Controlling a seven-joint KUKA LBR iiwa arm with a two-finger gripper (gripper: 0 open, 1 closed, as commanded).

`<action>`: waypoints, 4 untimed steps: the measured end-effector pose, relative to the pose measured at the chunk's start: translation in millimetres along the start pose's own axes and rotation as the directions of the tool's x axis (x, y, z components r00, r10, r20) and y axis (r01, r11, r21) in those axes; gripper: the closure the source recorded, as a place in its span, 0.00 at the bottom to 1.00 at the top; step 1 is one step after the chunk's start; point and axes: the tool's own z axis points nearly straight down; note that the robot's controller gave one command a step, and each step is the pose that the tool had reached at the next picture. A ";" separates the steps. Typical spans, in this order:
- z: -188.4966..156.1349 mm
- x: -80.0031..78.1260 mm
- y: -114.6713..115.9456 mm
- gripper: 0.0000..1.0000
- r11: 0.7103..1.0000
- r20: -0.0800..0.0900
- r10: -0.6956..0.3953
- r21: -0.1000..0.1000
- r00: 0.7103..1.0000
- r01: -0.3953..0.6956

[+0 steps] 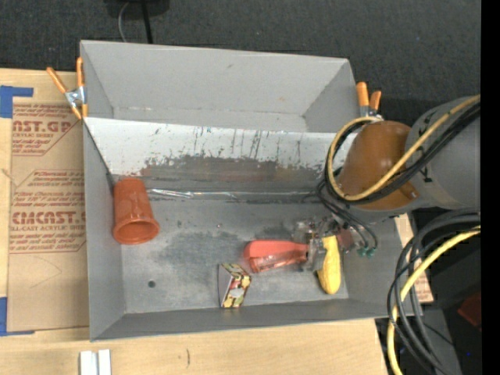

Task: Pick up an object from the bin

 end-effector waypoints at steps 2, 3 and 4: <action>-104.4 1.2 -14.7 1.00 1.000 0.002 0.011 0.001 1.000 -0.011; -104.4 1.2 -14.6 0.00 1.000 0.002 0.011 0.001 1.000 -0.011; -104.4 1.3 -14.6 0.00 1.000 0.002 0.011 0.001 1.000 -0.011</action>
Offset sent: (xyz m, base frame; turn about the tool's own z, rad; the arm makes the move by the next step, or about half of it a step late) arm 0.0003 -0.0150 0.1046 0.0105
